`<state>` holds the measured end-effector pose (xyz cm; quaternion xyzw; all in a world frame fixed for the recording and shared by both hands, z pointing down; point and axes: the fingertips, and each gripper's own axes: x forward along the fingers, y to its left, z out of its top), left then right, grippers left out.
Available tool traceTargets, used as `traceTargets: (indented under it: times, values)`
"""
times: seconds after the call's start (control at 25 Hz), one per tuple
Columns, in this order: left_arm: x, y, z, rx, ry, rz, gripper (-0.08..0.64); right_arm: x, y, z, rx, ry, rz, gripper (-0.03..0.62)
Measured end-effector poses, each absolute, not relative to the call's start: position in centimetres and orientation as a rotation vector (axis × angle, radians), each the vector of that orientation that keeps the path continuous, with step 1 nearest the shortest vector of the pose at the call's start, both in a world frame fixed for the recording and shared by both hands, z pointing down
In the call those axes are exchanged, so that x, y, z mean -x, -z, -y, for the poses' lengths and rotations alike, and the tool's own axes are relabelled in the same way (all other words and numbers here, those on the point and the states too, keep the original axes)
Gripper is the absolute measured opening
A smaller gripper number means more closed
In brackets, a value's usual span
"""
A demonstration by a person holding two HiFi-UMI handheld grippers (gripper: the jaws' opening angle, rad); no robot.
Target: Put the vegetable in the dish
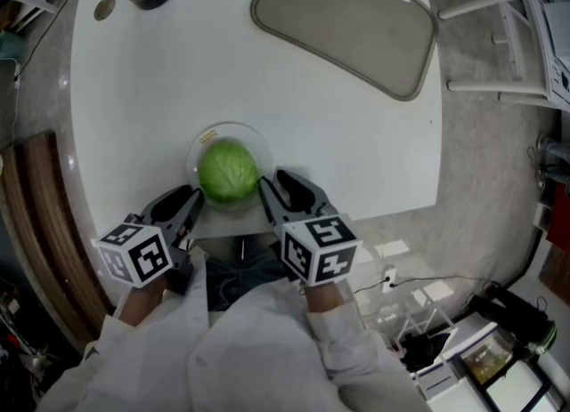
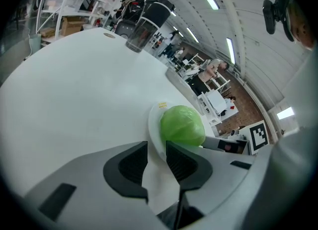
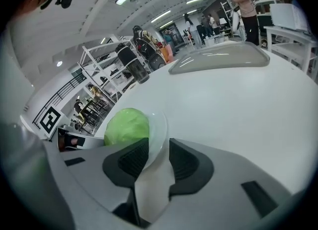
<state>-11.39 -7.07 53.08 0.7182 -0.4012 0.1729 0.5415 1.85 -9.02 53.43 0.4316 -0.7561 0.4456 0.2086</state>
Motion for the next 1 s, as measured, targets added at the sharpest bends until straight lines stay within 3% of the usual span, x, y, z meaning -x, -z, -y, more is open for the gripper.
traceTargets:
  times: [1.0]
  values:
    - [10.98,-53.18,7.93,-1.696,-0.326,0.915,0.097,-1.77,-53.86,9.48,-1.232,-1.207,2.059,0.091]
